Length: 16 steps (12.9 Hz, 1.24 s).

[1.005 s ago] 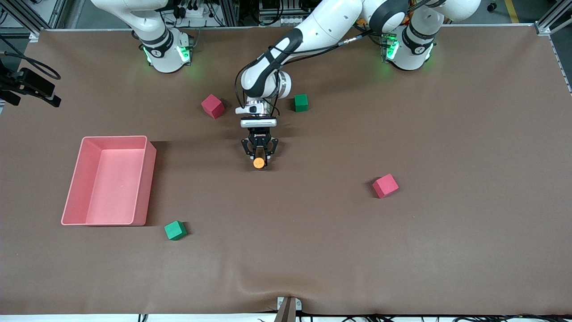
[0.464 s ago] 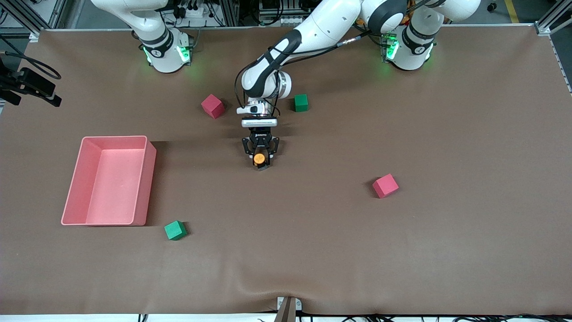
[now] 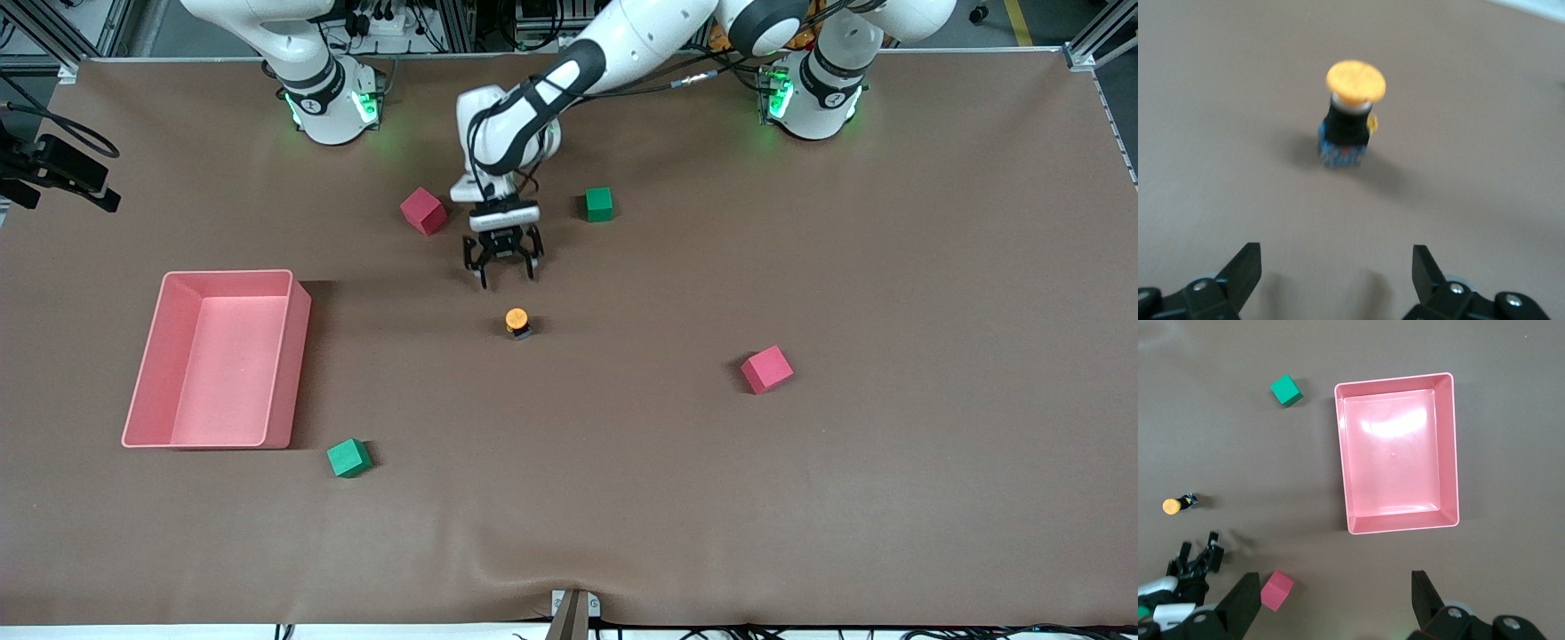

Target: Place and upright button with both arms

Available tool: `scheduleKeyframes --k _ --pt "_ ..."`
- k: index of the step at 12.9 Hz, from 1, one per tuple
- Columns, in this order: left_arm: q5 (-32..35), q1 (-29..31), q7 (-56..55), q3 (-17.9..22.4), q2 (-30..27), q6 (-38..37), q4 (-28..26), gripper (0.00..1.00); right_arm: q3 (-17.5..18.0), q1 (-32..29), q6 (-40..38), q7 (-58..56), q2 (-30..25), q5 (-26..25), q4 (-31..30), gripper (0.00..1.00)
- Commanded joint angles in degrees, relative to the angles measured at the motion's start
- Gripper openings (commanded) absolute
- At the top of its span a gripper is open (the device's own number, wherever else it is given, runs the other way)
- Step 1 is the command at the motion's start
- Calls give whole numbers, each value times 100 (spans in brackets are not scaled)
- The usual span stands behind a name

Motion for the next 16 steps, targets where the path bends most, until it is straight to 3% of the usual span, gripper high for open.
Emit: scheduleKeyframes --k 1,3,6,11,13,16 --pt "-1272 39 370 -73 -607 26 -129 100 -107 109 -61 -56 -83 -24 -22 100" --pt "-2300 83 815 -73 -1142 -218 -112 100 -107 109 -70 -56 -83 -24 -22 100" --pt "-4058 626 2615 -47 -2266 -832 -121 100 -107 100 -70 -56 -74 -24 -22 100" --pt "-5185 2117 5215 -47 -3779 -2143 -129 100 -98 83 -70 -56 -83 -24 -22 100" --pt "-5678 2891 6456 -47 -4106 -2521 -121 100 -98 74 -79 -65 -83 -24 -22 100" --pt "-5777 3947 7748 -47 -4440 -3110 -121 100 -98 82 -79 -56 -83 -24 -22 100"
